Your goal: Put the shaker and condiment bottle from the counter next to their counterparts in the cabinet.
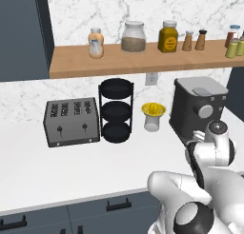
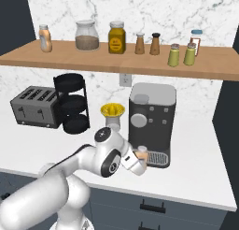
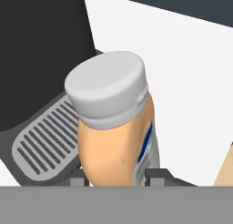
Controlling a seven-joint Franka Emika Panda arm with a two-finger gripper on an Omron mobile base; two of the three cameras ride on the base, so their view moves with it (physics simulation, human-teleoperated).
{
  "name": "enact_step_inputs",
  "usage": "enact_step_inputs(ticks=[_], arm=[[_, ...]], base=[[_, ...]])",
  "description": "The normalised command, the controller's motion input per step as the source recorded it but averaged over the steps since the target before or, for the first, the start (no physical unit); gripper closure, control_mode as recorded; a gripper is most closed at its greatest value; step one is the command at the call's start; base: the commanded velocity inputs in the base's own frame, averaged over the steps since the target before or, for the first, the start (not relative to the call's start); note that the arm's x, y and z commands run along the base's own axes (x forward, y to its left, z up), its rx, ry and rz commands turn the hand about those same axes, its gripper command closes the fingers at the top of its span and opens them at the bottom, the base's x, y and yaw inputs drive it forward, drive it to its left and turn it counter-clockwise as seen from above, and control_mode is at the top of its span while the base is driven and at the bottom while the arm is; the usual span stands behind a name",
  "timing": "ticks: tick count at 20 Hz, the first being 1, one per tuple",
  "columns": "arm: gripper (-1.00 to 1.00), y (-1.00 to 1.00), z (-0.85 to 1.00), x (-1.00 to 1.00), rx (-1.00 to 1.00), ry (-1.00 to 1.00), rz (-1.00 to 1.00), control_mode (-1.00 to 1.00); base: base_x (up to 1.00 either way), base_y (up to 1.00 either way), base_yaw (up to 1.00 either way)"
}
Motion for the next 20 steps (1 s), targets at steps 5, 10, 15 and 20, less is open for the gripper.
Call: enact_step_inputs(ticks=[5, 10, 15, 20], arm=[[1.0, 0.68, 0.0, -0.4, -0.14, -0.1, 0.01, -1.0], [1.0, 0.62, 0.06, -0.35, -0.13, -0.11, 0.06, -1.0], [1.0, 0.51, 0.19, -0.31, -0.01, -0.04, 0.12, -1.0], [1.0, 0.49, 0.23, -0.36, 0.0, -0.02, 0.19, -1.0]], base=[[0.0, 0.0, 0.0], [0.0, 0.0, 0.0], [0.0, 0.0, 0.0], [0.0, 0.0, 0.0]])
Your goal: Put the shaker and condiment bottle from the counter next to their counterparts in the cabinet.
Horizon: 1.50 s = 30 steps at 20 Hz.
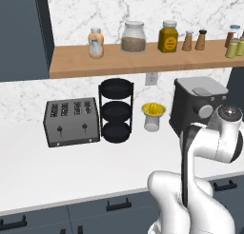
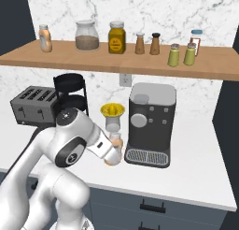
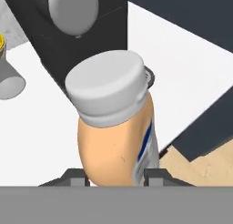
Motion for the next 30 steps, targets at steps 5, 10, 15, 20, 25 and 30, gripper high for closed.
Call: enact_step_inputs(ticks=[5, 10, 15, 20, 25, 30], arm=[[1.0, 0.44, 0.17, -0.44, 0.0, -0.04, 0.26, -1.0], [1.0, 0.42, 0.15, -0.52, -0.04, -0.13, 0.31, -1.0], [1.0, 0.44, 0.06, -0.64, -0.12, -0.26, 0.33, -1.0], [1.0, 0.51, 0.01, -0.64, -0.16, -0.28, 0.36, -1.0], [1.0, 0.55, 0.07, -0.62, -0.18, -0.27, 0.37, -1.0], [1.0, 0.39, 0.16, -0.29, -0.1, -0.26, 0.35, -1.0]], base=[[0.0, 0.0, 0.0], [0.0, 0.0, 0.0], [0.0, 0.0, 0.0], [0.0, 0.0, 0.0], [0.0, 0.0, 0.0], [0.0, 0.0, 0.0]])
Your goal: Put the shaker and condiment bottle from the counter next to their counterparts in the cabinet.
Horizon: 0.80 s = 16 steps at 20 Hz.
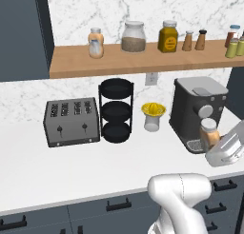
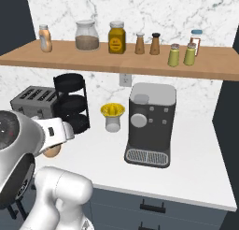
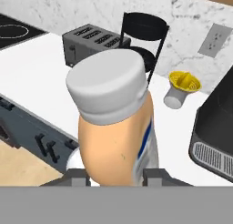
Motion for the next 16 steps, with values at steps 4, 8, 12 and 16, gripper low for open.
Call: enact_step_inputs(ticks=[4, 8, 12, 16], arm=[[1.0, 0.32, 0.24, -0.05, -0.01, -0.21, 0.32, -1.0], [1.0, 0.17, 0.38, 0.0, 0.03, -0.09, 0.27, -1.0], [1.0, 0.17, 0.25, 0.02, 0.19, 0.01, 0.24, -1.0], [1.0, 0.03, 0.02, 0.14, 0.41, 0.17, 0.13, -1.0]], base=[[0.0, 0.0, 0.0], [0.0, 0.0, 0.0], [0.0, 0.0, 0.0], [0.0, 0.0, 0.0]])
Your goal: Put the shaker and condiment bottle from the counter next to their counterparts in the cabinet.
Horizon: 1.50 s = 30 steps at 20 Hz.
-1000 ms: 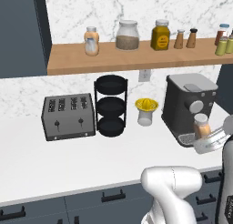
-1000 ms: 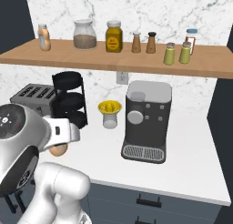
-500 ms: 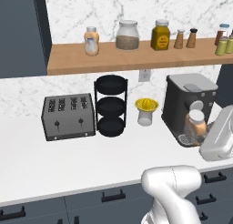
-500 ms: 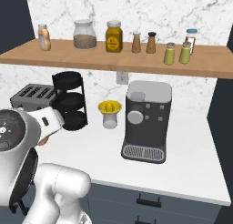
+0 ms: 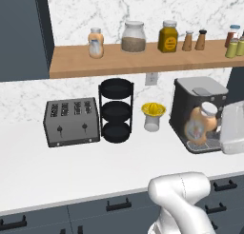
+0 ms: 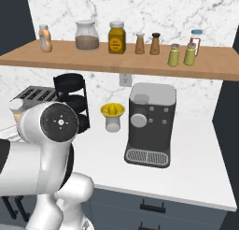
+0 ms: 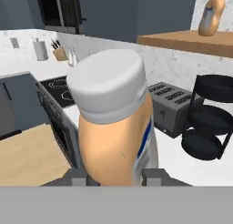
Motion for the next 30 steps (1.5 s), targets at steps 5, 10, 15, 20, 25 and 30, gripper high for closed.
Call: enact_step_inputs(ticks=[5, 10, 15, 20, 25, 30], arm=[[1.0, 0.0, 0.05, 0.09, 0.44, 0.24, 0.04, -1.0], [1.0, 0.08, 0.2, 0.23, 0.11, 0.11, 0.03, -1.0], [1.0, 0.19, 0.28, 0.4, 0.0, 0.16, 0.01, -1.0], [1.0, 0.15, 0.37, 0.43, 0.0, 0.13, 0.01, -1.0], [1.0, 0.08, 0.37, 0.36, 0.0, 0.09, 0.02, -1.0], [1.0, 0.11, 0.25, 0.21, -0.06, 0.03, 0.01, -1.0]], base=[[0.0, 0.0, 0.0], [0.0, 0.0, 0.0], [0.0, 0.0, 0.0], [0.0, 0.0, 0.0], [0.0, 0.0, 0.0], [0.0, 0.0, 0.0]])
